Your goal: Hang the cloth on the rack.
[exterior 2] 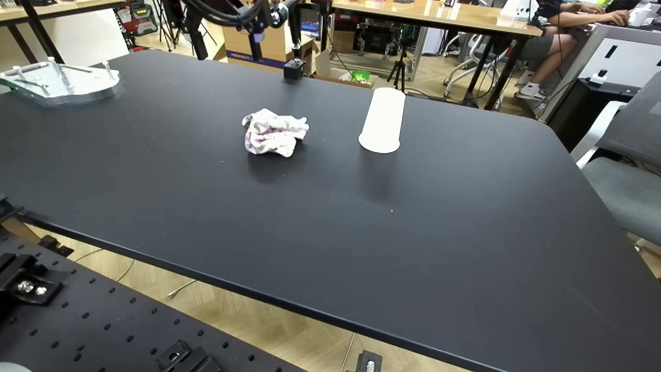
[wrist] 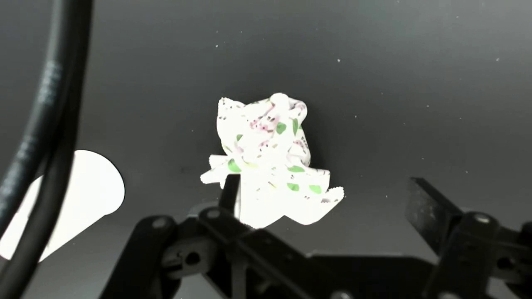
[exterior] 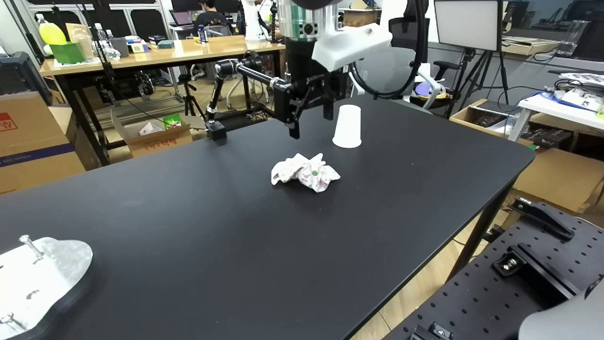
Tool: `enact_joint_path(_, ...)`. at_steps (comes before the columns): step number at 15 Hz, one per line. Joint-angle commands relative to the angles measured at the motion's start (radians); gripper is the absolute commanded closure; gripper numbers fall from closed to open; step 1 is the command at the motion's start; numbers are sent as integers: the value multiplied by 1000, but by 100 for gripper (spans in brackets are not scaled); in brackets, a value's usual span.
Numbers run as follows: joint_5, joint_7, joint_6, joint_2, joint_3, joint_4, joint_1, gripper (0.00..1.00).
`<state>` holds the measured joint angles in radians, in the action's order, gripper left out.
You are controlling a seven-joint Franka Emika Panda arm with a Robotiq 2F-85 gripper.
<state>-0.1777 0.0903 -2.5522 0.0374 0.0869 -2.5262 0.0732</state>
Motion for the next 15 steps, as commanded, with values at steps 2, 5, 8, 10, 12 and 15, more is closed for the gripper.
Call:
enact_joint_path(2, -159, 172, -111, -34, -15, -69, -22, 0)
enact_joint_path(5, -296, 289, -147, -75, -45, -83, -32, 0)
enact_joint_path(8, -361, 343, -156, -125, -78, -75, -27, 0)
enact_joint_path(10, -368, 348, -162, -158, -94, -64, -17, 0)
enact_joint_path(12, -352, 341, -177, -184, -103, -56, -5, 0)
enact_joint_path(15, -329, 328, -206, -223, -110, -37, 17, 0)
